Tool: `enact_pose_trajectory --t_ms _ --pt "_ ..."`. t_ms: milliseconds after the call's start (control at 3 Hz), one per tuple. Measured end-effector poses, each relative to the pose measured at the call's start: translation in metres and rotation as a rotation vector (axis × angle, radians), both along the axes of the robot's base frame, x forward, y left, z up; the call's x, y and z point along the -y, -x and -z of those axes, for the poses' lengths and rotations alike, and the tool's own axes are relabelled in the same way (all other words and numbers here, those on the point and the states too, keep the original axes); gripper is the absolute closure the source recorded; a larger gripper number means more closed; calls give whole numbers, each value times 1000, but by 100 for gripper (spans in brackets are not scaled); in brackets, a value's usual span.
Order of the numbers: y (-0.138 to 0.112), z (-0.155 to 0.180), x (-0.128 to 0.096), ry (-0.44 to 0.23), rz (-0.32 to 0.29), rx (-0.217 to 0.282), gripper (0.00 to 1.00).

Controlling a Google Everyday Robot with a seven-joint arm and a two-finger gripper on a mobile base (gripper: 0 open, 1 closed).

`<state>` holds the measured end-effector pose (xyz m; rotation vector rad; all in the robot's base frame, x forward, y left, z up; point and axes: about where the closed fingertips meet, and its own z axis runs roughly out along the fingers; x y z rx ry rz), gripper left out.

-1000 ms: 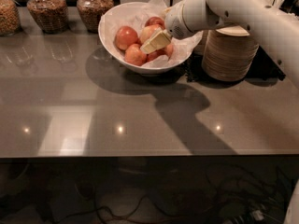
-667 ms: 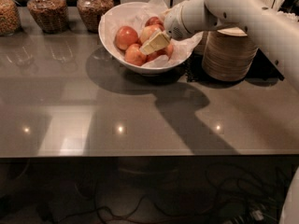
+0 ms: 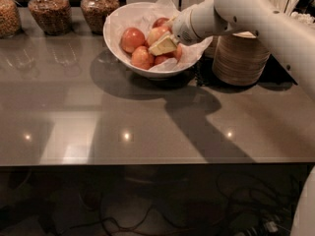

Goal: Pick apple from white bowl

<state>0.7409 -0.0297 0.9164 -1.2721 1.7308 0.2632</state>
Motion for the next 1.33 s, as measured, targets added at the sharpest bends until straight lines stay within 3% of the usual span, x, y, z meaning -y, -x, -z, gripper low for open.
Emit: enact_pose_trajectory --t_ms 667,1333 --pt "6 -8 3 -5 -4 9 96" --pt "31 -45 23 5 -23 68 100"
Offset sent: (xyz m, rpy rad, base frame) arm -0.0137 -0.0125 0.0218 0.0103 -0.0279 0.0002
